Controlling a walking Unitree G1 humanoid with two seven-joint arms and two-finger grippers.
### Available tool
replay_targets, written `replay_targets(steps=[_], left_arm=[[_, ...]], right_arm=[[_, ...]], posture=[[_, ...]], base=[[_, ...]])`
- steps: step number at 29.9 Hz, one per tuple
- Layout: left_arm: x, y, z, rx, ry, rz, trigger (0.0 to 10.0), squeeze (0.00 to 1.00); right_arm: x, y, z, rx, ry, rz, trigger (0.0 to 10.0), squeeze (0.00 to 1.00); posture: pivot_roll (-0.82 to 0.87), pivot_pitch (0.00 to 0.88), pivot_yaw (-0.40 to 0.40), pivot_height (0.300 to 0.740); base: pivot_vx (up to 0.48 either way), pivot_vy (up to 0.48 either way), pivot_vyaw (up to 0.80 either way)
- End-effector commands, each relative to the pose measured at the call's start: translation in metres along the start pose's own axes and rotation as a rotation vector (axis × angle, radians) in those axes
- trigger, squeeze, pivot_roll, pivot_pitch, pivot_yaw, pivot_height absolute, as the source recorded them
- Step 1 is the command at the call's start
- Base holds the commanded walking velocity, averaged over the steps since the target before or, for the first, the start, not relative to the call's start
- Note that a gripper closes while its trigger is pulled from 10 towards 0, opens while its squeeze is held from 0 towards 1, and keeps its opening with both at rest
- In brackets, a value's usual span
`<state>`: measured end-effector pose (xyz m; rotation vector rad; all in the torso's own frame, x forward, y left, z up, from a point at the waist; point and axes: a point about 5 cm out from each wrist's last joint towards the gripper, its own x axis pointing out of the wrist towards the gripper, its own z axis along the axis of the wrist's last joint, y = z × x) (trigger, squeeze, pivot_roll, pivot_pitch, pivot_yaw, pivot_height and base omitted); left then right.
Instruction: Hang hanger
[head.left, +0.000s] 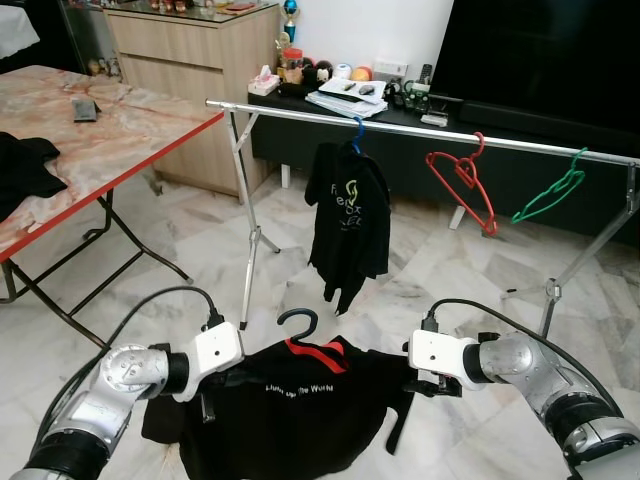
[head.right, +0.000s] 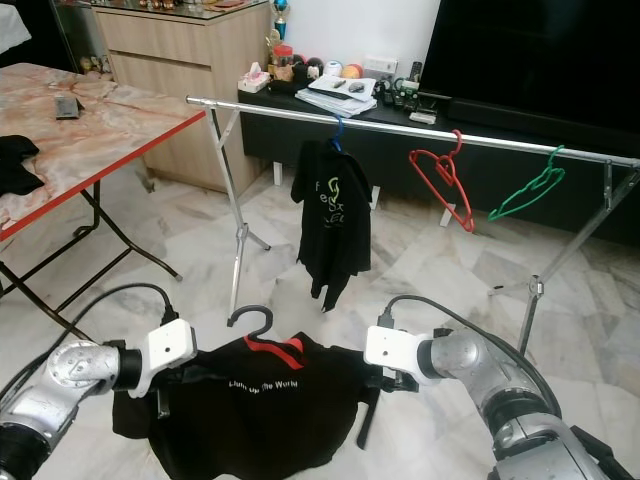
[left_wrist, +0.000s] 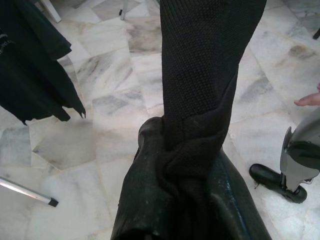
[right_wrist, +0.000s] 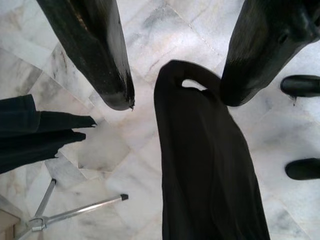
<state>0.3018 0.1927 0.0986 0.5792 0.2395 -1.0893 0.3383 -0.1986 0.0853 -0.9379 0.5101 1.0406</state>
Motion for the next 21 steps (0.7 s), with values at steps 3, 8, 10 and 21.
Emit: replay_targets(steps=[3,8,10,21], left_arm=[[-0.009,0.008,0.007,0.007,-0.028,0.037,0.0,0.0],[-0.015,0.009,0.01,0.001,-0.017,0.03,0.0,0.0],[-0.017,0.009,0.011,0.0,-0.021,0.027,0.0,0.0],[-0.024,0.012,0.016,0.0,-0.02,0.02,0.0,0.0]], right_arm=[[-0.002,0.0,-0.005,0.024,0.014,-0.018,10.0,0.0],[-0.001,0.004,-0.012,0.057,0.043,-0.042,10.0,0.0],[0.0,0.006,-0.015,0.059,0.055,-0.043,10.0,0.0],[-0.001,0.002,-0.019,0.113,0.074,-0.153,10.0,0.0]], posture=[[0.11,0.033,-0.077,0.74],[0.12,0.026,-0.075,0.74],[0.12,0.02,-0.073,0.74],[0.12,0.002,-0.071,0.74]], base=[[0.0,0.0,0.0],[0.0,0.0,0.0],[0.0,0.0,0.0],[0.0,0.0,0.0]])
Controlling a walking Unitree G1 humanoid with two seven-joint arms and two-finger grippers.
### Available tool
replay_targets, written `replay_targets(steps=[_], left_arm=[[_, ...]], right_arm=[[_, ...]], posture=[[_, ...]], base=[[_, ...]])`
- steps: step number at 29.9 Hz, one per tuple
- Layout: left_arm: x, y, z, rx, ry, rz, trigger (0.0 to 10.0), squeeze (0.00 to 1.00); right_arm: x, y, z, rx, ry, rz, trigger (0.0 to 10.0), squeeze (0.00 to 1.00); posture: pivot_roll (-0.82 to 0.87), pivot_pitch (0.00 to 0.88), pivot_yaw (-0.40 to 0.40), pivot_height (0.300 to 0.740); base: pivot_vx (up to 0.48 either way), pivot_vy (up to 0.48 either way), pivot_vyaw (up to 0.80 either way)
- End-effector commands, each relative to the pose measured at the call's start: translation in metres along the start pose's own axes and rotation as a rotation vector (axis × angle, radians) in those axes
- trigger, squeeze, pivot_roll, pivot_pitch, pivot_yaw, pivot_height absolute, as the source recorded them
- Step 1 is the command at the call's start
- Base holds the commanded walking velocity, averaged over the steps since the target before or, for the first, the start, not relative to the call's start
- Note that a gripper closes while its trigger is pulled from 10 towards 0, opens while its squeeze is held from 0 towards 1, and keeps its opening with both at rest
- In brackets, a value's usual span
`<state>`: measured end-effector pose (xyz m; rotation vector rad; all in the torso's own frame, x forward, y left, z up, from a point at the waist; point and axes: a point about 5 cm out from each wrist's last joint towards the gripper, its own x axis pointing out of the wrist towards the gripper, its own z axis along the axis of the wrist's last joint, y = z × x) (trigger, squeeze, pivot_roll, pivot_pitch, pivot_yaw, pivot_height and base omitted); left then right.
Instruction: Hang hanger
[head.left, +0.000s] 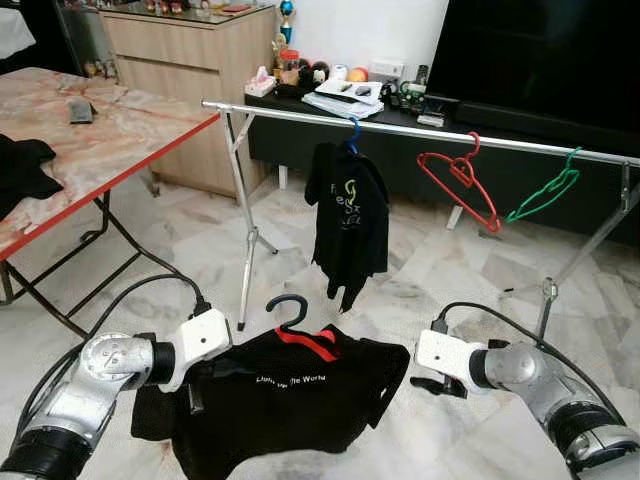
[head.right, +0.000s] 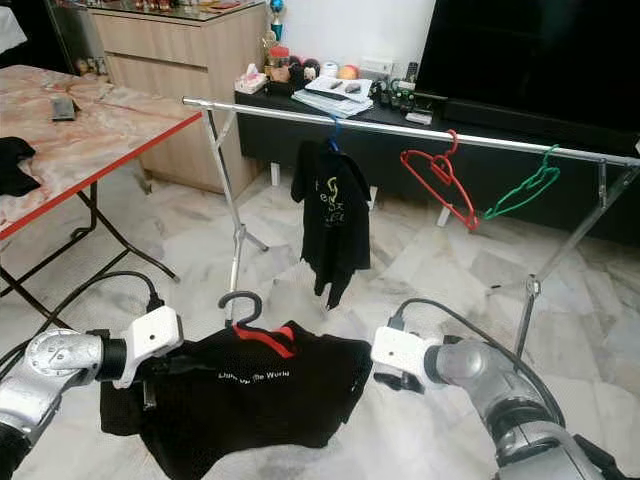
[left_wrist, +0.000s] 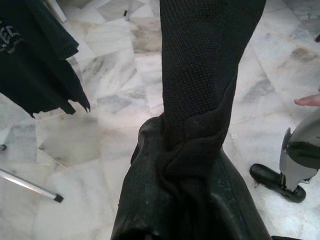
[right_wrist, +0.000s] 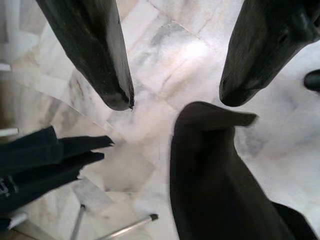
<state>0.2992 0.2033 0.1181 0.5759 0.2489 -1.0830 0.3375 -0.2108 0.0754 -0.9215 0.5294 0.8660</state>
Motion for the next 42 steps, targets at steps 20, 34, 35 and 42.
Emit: replay_targets(steps=[20,34,35,42], left_arm=[[-0.003,0.006,0.018,0.008,-0.055,0.008,0.0,0.0],[-0.003,0.01,0.036,0.002,-0.133,0.007,0.0,0.0],[-0.003,0.011,0.037,0.001,-0.137,0.007,0.0,0.0],[-0.005,0.013,0.043,-0.004,-0.16,0.01,0.0,0.0]], right_arm=[[0.01,0.02,-0.003,0.145,-0.044,0.066,10.0,0.0],[0.015,0.02,0.002,0.205,-0.06,0.008,0.0,0.0],[0.015,0.02,0.002,0.208,-0.061,0.005,0.0,0.0],[0.016,0.021,0.0,0.225,-0.052,-0.014,6.2,0.0]], posture=[[0.13,0.0,-0.065,0.74],[0.14,0.02,-0.064,0.74],[0.14,0.022,-0.064,0.74],[0.15,0.027,-0.063,0.74]], base=[[0.0,0.0,0.0],[0.0,0.0,0.0],[0.0,0.0,0.0],[0.0,0.0,0.0]])
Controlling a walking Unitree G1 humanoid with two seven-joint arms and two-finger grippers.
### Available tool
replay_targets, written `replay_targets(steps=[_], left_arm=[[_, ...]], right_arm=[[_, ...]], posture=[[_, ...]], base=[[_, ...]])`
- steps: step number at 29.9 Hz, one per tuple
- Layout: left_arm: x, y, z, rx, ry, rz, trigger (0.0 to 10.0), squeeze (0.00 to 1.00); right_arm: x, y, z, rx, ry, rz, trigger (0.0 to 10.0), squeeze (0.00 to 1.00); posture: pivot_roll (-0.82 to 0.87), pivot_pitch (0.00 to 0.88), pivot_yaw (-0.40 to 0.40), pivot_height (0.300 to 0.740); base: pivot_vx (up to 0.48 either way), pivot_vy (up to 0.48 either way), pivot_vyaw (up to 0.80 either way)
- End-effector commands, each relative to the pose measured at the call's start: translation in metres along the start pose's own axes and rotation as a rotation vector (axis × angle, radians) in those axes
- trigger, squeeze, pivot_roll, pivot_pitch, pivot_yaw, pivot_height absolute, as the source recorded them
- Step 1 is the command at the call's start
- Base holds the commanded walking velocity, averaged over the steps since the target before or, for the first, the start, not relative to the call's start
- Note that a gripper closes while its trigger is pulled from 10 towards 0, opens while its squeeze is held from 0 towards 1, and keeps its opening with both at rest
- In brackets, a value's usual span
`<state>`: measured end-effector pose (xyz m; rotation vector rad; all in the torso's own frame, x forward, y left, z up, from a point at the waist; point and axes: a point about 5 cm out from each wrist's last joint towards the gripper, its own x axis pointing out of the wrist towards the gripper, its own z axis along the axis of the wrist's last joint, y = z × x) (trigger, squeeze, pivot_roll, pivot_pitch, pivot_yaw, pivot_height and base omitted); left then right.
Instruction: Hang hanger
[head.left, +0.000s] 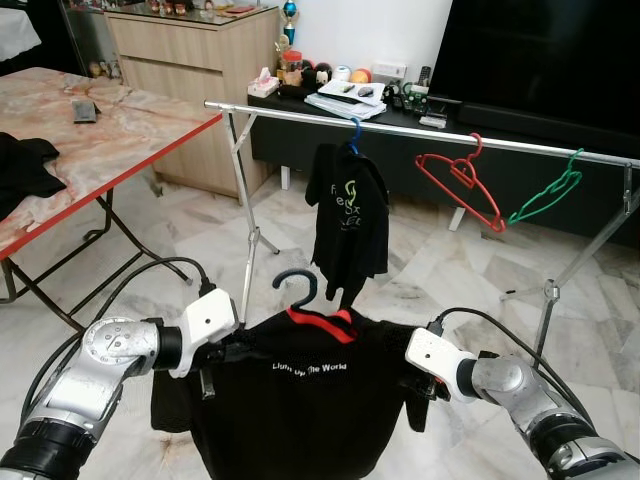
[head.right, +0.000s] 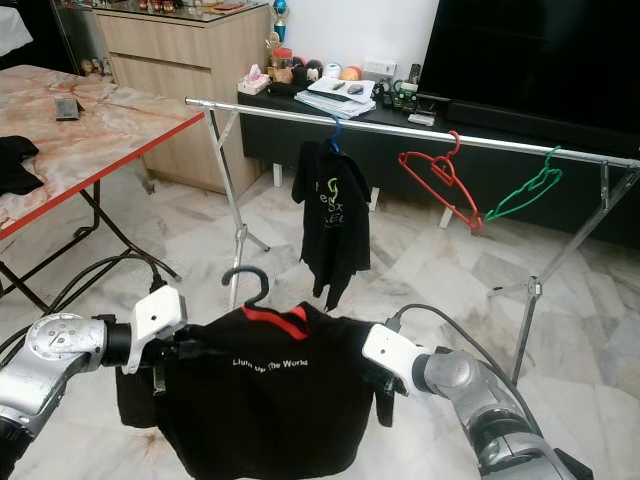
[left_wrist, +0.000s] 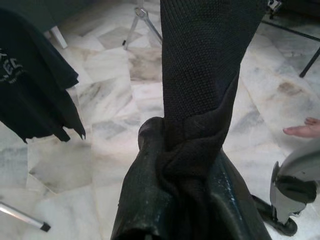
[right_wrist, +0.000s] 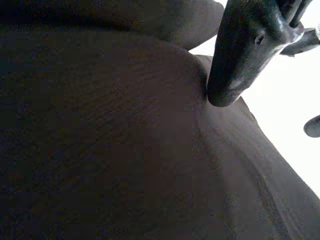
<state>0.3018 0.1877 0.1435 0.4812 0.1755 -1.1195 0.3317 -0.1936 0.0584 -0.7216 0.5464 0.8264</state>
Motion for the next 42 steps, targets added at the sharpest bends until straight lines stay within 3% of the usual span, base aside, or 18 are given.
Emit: replay_targets(steps=[1,2,32,38,42], left_arm=[[-0.004,0.008,0.014,0.033,-0.05,0.023,0.0,0.0],[-0.005,0.008,0.014,0.031,-0.051,0.025,0.0,0.0],[-0.007,0.006,0.006,0.002,-0.011,0.038,0.0,0.0],[-0.007,0.004,-0.005,-0.018,0.026,0.071,0.0,0.0],[-0.009,0.004,-0.024,-0.039,0.124,0.125,0.0,0.0]], right_arm=[[-0.001,0.002,-0.006,0.037,0.009,-0.015,3.0,0.0],[-0.001,0.0,-0.007,0.04,0.013,-0.034,0.0,0.0],[-0.005,-0.01,-0.005,0.016,0.029,-0.099,0.0,0.0],[-0.003,-0.011,0.001,-0.008,0.015,-0.1,0.0,0.0],[-0.004,-0.013,0.003,-0.037,0.017,-0.103,0.0,0.0]], posture=[[0.15,0.027,-0.063,0.74],[0.15,0.029,-0.062,0.74],[0.14,0.043,-0.066,0.74],[0.14,0.032,-0.062,0.74],[0.13,0.026,-0.06,0.74]], base=[[0.0,0.0,0.0],[0.0,0.0,0.0],[0.0,0.0,0.0],[0.0,0.0,0.0],[0.0,0.0,0.0]])
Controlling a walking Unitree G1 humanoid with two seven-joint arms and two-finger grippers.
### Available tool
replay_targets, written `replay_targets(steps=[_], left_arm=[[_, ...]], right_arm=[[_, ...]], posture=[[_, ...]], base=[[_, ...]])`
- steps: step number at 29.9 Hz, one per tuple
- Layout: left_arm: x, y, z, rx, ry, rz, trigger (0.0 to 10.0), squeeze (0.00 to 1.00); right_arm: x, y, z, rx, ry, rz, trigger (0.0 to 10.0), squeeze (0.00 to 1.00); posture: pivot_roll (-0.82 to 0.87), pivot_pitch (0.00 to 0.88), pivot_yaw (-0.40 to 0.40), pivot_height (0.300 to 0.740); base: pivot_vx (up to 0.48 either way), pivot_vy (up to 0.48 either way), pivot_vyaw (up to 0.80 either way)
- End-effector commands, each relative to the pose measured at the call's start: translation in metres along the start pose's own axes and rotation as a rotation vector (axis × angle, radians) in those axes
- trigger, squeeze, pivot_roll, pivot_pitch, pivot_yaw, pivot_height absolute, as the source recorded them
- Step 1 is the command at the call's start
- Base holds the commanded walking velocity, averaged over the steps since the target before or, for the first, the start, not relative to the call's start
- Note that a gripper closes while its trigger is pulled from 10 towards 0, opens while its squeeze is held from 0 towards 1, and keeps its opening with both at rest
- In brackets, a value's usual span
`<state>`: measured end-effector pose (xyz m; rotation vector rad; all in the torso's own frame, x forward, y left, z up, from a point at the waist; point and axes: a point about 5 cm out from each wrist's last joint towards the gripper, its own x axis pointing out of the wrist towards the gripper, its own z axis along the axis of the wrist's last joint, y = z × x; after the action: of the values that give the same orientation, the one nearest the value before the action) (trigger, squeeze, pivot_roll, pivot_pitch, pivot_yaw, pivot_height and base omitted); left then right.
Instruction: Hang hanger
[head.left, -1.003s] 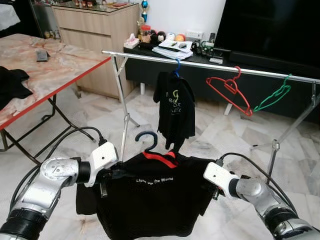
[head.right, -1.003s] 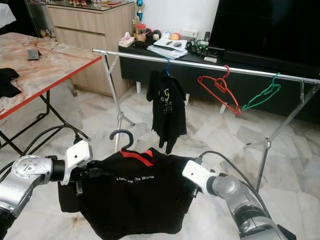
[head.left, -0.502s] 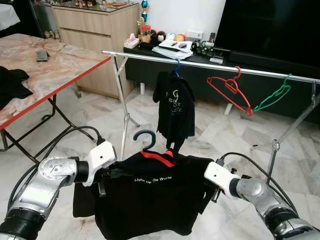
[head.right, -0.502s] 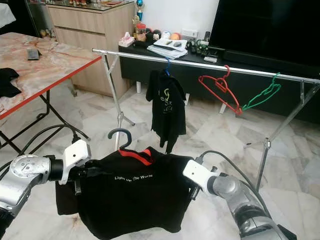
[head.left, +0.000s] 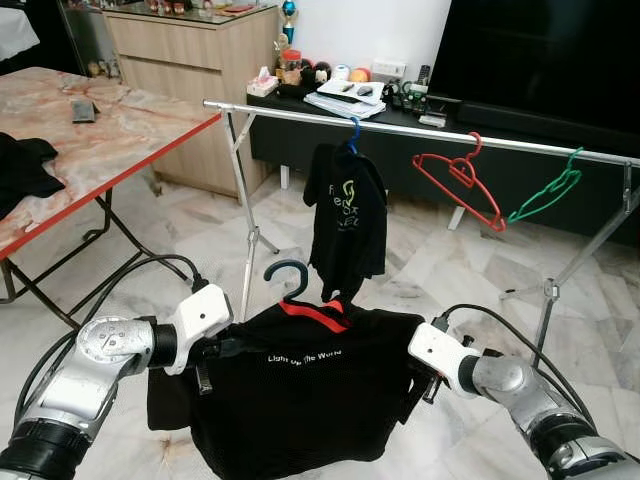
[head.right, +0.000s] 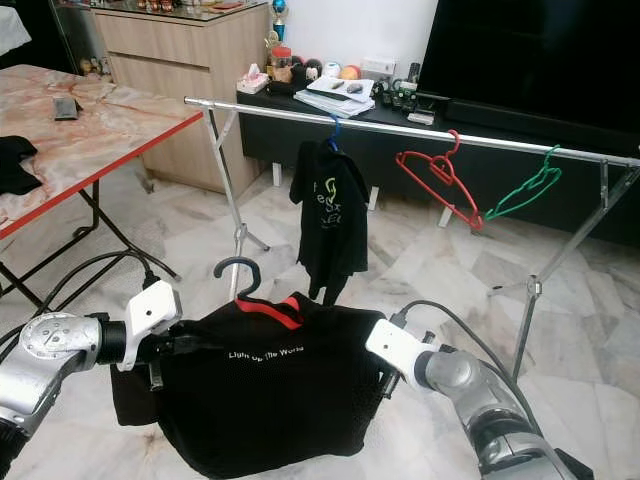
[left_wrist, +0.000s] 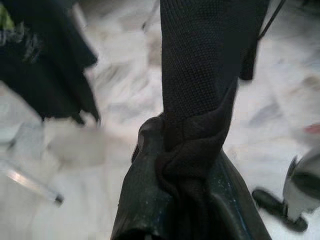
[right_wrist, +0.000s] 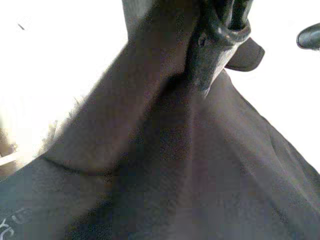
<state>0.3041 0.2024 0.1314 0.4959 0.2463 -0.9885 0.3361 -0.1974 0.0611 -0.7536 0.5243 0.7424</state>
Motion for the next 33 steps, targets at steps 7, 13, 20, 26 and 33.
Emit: replay_targets(steps=[7,13,20,26,33], left_arm=[[0.001,0.006,-0.017,-0.076,0.018,0.202,0.0,0.0],[0.003,0.013,-0.02,-0.178,-0.047,0.394,0.0,0.0],[0.002,0.024,-0.037,-0.251,0.028,0.651,0.0,0.0],[0.008,0.032,-0.022,-0.391,-0.164,0.751,0.0,0.0],[0.025,0.005,0.022,-0.421,-0.471,0.353,0.0,0.0]], right_arm=[[-0.003,-0.006,0.001,-0.041,0.014,-0.019,0.0,0.0],[-0.001,-0.003,0.002,-0.042,0.008,-0.012,0.0,0.0],[0.003,0.003,0.008,-0.051,-0.025,0.012,0.0,0.0],[0.012,0.024,0.015,-0.018,-0.066,0.101,0.0,0.0],[0.023,0.062,-0.005,-0.019,0.041,0.188,0.0,0.0]], posture=[[0.13,0.02,-0.061,0.74],[0.13,0.021,-0.064,0.74],[0.13,0.029,-0.066,0.74],[0.12,0.031,-0.068,0.74],[0.12,0.039,-0.075,0.74]], base=[[0.0,0.0,0.0],[0.0,0.0,0.0],[0.0,0.0,0.0],[0.0,0.0,0.0],[0.0,0.0,0.0]])
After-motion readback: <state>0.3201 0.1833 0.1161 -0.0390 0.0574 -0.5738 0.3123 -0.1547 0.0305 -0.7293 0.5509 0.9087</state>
